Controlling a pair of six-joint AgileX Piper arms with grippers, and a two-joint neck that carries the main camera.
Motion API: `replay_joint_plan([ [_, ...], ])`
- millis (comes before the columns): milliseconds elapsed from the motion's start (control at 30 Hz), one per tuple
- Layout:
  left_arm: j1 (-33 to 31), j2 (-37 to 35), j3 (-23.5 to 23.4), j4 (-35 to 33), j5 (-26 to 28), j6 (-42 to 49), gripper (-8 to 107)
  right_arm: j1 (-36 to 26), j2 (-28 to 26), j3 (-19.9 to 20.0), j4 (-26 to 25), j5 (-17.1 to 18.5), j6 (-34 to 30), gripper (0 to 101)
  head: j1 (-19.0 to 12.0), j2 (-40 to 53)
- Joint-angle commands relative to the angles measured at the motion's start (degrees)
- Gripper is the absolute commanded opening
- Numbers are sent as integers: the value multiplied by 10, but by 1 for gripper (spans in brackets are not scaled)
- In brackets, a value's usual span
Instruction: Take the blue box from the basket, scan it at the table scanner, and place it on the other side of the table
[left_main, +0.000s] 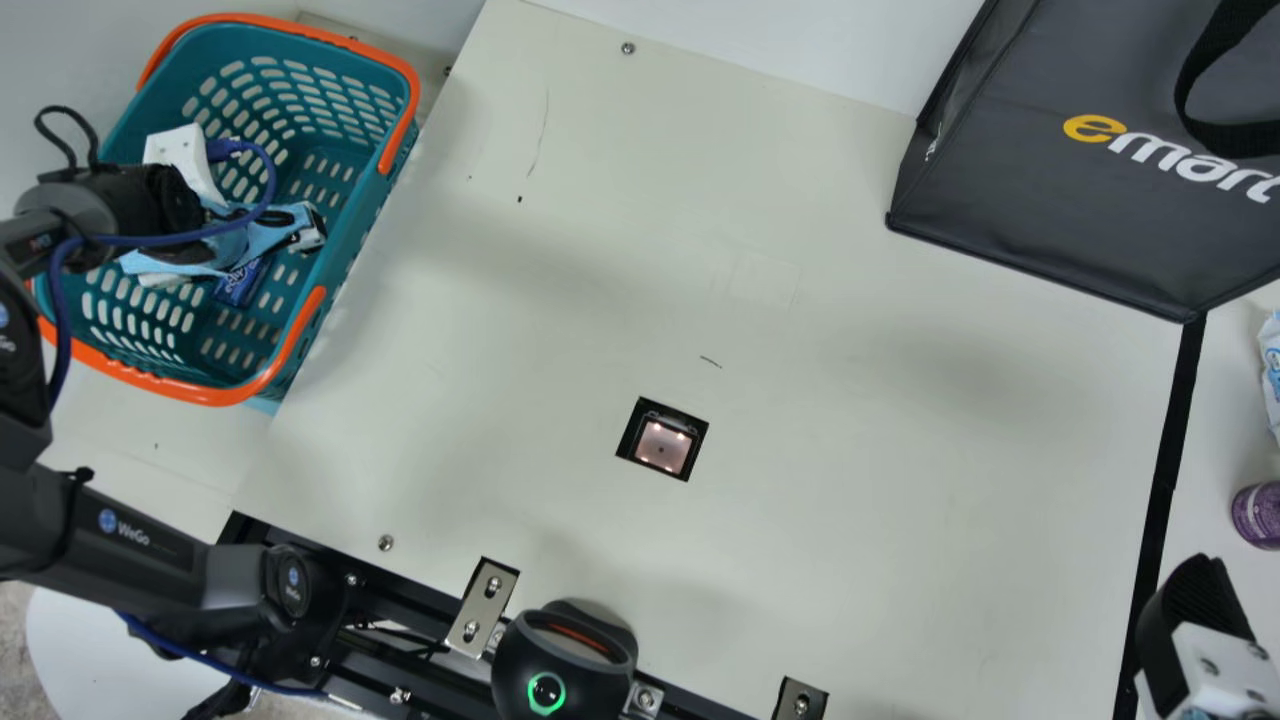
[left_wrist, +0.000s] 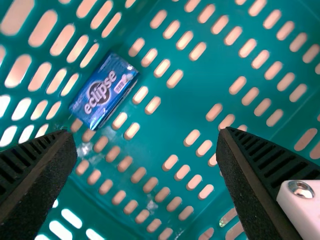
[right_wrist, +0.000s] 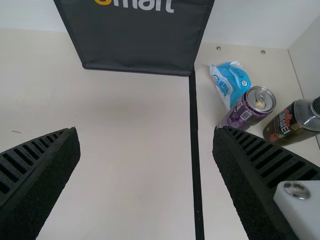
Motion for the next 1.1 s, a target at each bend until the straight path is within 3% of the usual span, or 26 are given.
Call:
replay_joint_plan([
  [0, -5, -1, 2, 31, 7, -80, 90, 0, 0, 0, 0, 0, 0, 95, -17, 1],
  [1067, 36, 49, 21, 177, -35, -381, 90, 0, 0, 0, 0, 0, 0, 95, -17, 1],
])
